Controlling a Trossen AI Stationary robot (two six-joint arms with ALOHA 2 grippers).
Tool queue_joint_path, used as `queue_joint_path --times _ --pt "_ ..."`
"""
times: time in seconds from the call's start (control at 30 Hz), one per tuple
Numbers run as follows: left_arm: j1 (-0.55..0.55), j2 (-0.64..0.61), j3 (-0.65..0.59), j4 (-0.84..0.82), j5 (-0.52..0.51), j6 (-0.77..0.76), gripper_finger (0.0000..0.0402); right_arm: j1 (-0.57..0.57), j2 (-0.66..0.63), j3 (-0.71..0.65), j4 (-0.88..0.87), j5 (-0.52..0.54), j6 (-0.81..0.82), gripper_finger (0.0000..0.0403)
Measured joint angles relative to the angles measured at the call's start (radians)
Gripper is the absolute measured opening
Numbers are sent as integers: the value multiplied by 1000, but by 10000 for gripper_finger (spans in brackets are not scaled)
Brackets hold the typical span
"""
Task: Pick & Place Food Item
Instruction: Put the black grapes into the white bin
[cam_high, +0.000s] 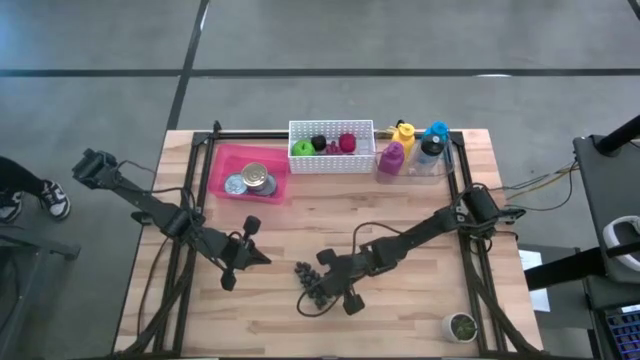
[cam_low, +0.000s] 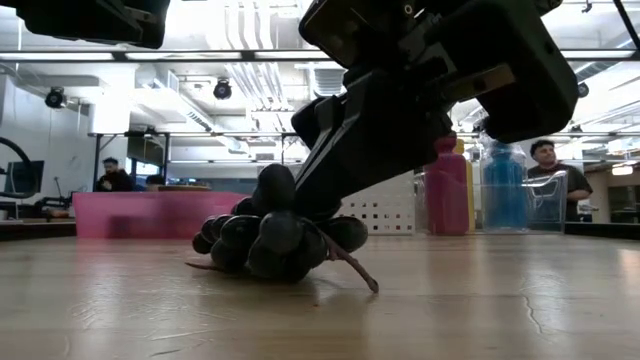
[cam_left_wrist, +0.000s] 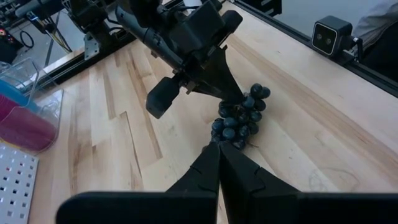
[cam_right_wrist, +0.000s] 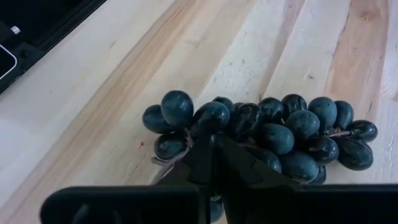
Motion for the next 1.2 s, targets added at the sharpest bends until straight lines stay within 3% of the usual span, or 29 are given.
queue_joint_path --times 0.5,0.67,1.2 --pt "-1 0 0 0 0 1 9 -1 -84 4 -51 15 -30 9" --pt "-1 0 0 0 0 1 9 -6 -146 5 -107 89 -55 8" --pt "-1 0 0 1 0 0 9 -159 -399 4 -192 145 -145 8"
